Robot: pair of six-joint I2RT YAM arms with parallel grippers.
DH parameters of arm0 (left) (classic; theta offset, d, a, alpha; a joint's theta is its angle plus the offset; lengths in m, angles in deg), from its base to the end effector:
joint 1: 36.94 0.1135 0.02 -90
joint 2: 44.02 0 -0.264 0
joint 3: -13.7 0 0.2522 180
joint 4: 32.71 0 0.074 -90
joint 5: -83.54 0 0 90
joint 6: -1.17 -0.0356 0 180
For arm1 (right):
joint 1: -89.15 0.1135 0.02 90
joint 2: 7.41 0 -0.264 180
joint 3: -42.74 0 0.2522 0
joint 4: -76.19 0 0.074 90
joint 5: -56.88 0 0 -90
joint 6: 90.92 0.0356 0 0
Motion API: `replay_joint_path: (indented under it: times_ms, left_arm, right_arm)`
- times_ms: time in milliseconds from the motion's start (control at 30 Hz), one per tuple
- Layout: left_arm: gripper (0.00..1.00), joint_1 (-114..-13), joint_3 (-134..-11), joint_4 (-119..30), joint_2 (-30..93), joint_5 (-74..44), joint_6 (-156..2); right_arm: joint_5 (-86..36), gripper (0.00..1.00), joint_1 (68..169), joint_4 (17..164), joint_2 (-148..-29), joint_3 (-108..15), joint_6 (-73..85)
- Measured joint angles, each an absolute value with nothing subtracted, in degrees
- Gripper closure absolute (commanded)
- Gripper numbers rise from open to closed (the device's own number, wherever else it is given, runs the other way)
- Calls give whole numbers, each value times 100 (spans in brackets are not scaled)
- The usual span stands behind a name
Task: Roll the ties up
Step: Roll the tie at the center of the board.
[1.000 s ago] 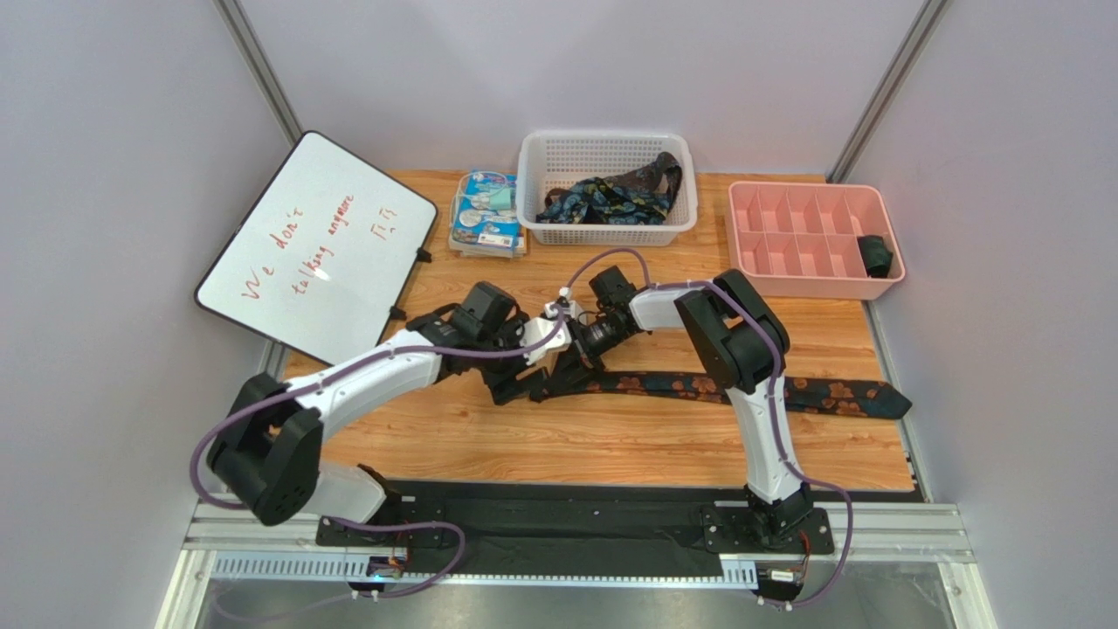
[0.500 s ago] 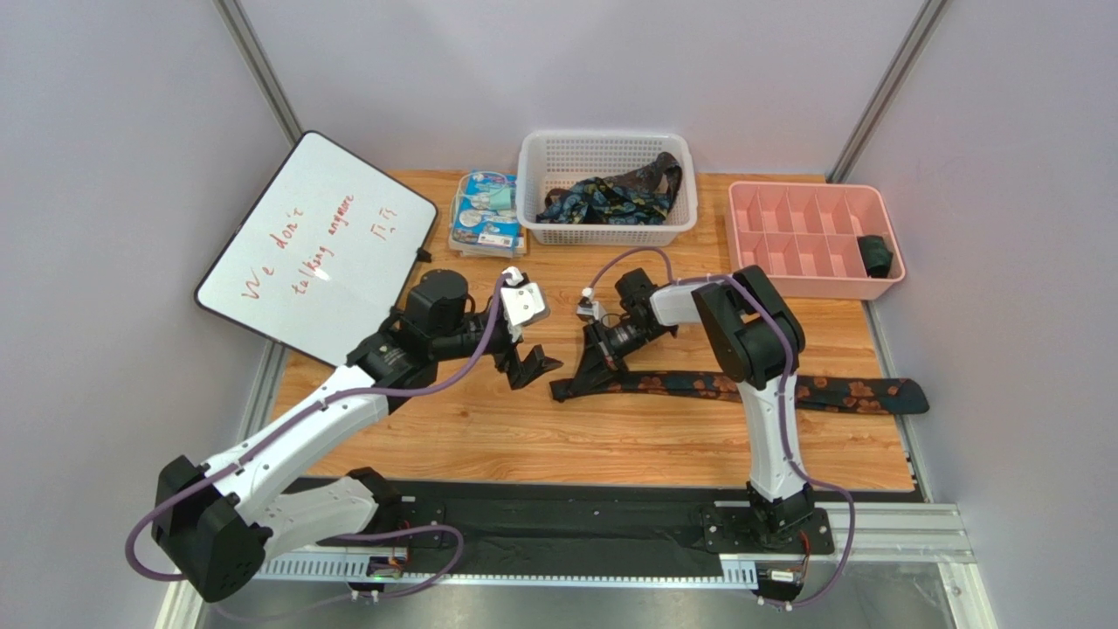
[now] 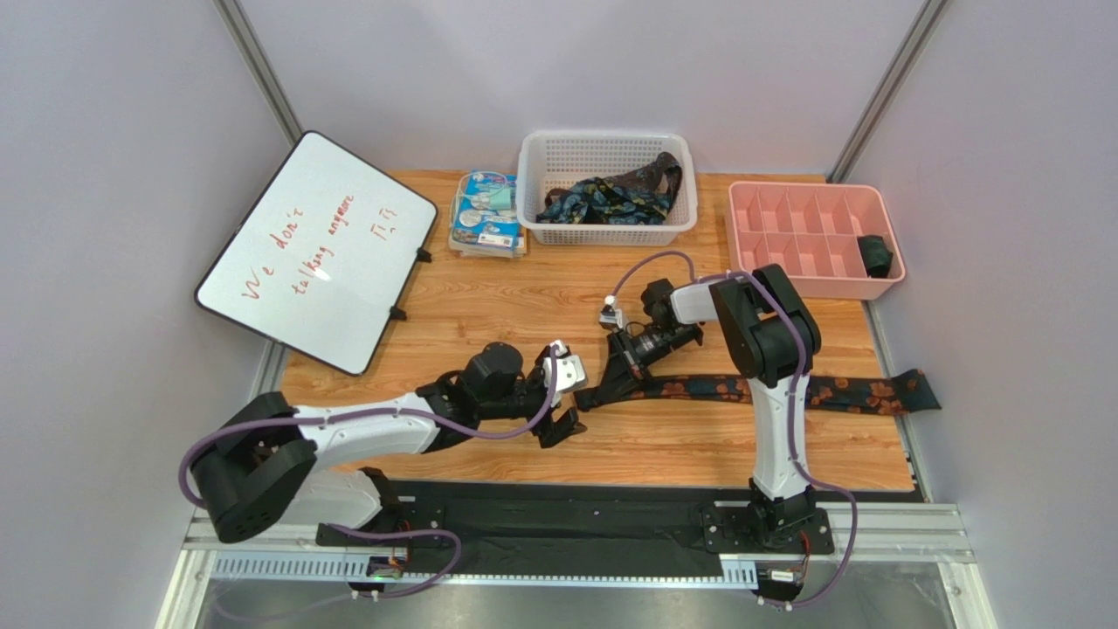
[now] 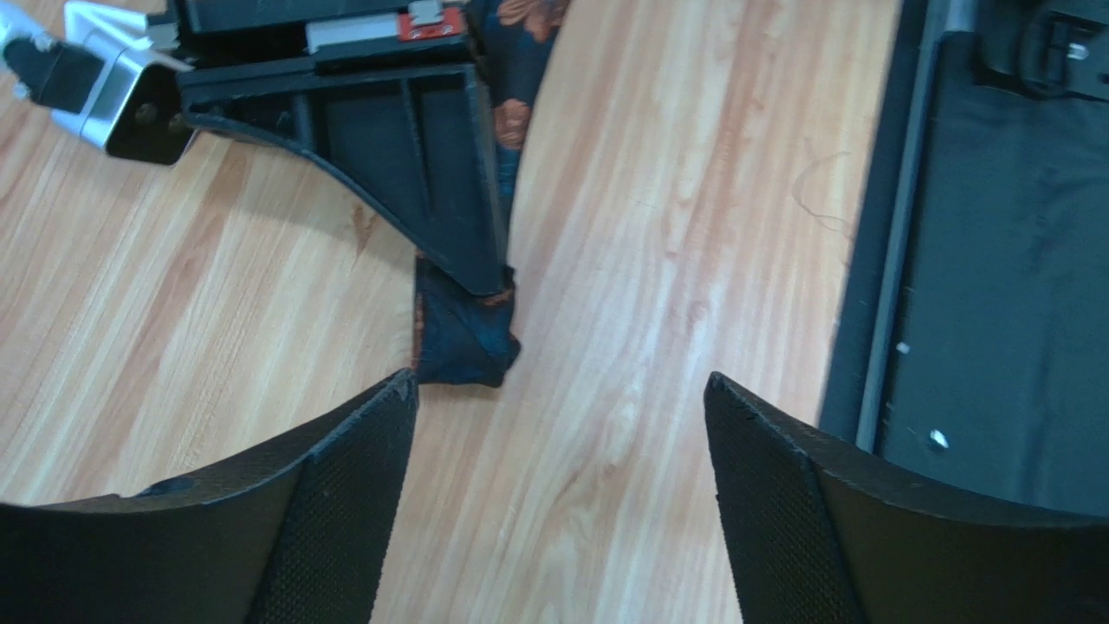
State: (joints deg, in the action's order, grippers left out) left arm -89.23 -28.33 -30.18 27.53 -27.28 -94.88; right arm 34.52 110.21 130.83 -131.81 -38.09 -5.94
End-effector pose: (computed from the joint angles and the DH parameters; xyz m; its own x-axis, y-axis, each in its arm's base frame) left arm 0.1438 -0.2067 0.1910 -0.1777 0.3909 -0.9031 0.9572 0.2815 -0.0665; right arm 0.3049 0.1527 0.0709 -0.9189 -0.3895 0.0622 -0.0942 0.3698 0.9243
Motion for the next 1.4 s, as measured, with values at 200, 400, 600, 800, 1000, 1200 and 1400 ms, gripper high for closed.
replay_joint_path:
  times_ms: [200, 400, 600, 800, 1000, 1200, 1400]
  left_arm:
    - [23, -9100, -2450, -1682, 3597, -2061, -9468]
    - [23, -9173, -2289, -694, 4465, -1830, -9671]
    - [29, -9205, -2273, 64, 5055, -1816, -9955]
    - [48, -9207, -2273, 615, 5380, -1827, -10039]
    - [78, -9194, -2315, 484, 5367, -1816, -10251]
    - [89, -9205, -3084, -1339, 5072, -1819, -10380]
    - [91, -9227, -3956, -3096, 5026, -1784, -10511]
  right_arm:
    - [3511, 100, 11021, 13225, -13209, -3809, -768]
    - [3616, 100, 11017, 13265, -13268, -3822, -900]
    - [3740, 100, 11010, 13361, -13338, -3881, -996]
    - [3797, 100, 11010, 13411, -13378, -3911, -1055]
    - [3793, 100, 10995, 13472, -13386, -3935, -1096]
    - [3627, 82, 10945, 13621, -13275, -3935, -1013]
    - [3056, 78, 10796, 13990, -13002, -3944, -714]
